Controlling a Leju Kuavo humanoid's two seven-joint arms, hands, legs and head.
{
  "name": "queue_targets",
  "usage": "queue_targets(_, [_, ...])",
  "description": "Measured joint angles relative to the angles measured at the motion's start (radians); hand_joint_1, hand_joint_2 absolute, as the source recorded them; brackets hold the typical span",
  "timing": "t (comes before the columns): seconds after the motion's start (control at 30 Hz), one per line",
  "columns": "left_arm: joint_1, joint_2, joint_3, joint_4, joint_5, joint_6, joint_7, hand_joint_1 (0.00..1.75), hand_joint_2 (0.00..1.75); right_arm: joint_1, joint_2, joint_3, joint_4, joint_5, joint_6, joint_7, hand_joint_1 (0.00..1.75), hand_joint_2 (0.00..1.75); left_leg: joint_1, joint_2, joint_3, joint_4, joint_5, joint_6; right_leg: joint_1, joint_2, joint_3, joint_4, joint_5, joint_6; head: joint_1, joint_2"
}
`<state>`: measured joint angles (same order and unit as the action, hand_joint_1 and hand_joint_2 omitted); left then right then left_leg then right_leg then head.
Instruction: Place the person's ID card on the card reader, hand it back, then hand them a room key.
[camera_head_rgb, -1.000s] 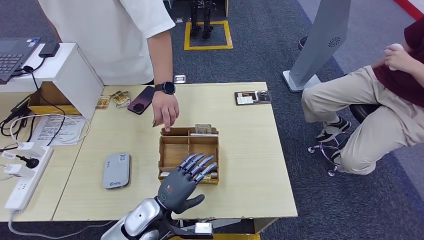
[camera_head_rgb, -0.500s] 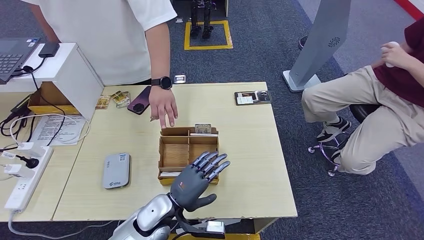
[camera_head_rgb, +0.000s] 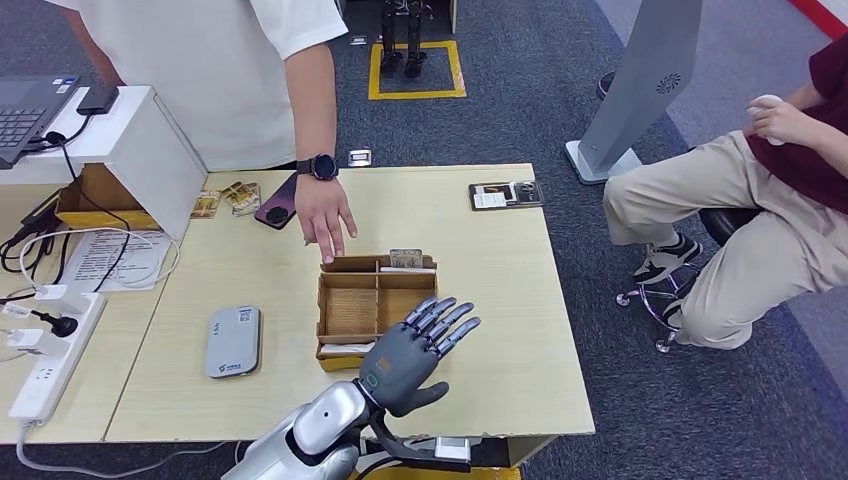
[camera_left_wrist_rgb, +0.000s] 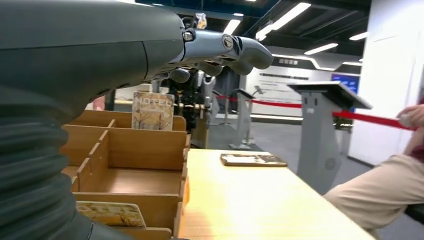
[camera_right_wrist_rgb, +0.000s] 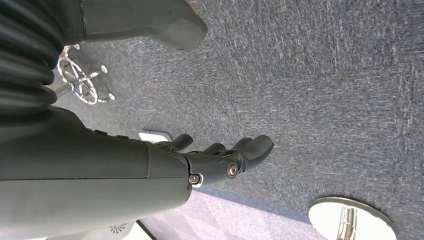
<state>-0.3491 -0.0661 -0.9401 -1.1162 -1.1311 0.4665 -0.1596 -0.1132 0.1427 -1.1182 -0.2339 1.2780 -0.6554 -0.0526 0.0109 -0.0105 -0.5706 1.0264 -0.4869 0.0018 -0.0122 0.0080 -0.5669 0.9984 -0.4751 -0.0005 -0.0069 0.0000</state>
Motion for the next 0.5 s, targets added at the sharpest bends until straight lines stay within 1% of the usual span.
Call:
queue_targets(0.13, [-0.004,-0.006,-0.004,0.029,-0.035,0.021,0.069,0.0,1.75,0.0,0.0,0.001,0.0,-0.009,0.0,0.0,0.0,1.75,0.0,0.0,0.0,0.0,0.0,0.0,0.0,0.0,0.0,0.0,0.0,0.0,0.0,0.0])
queue_targets(0.5, [-0.006,-0.002,-0.004,0.082,-0.138,0.033,0.199,0.0,1.75,0.004,0.0,0.001,0.001,-0.028,-0.001,0.0,0.0,1.75,0.0,0.0,0.0,0.0,0.0,0.0,0.0,0.0,0.0,0.0,0.0,0.0,0.0,0.0])
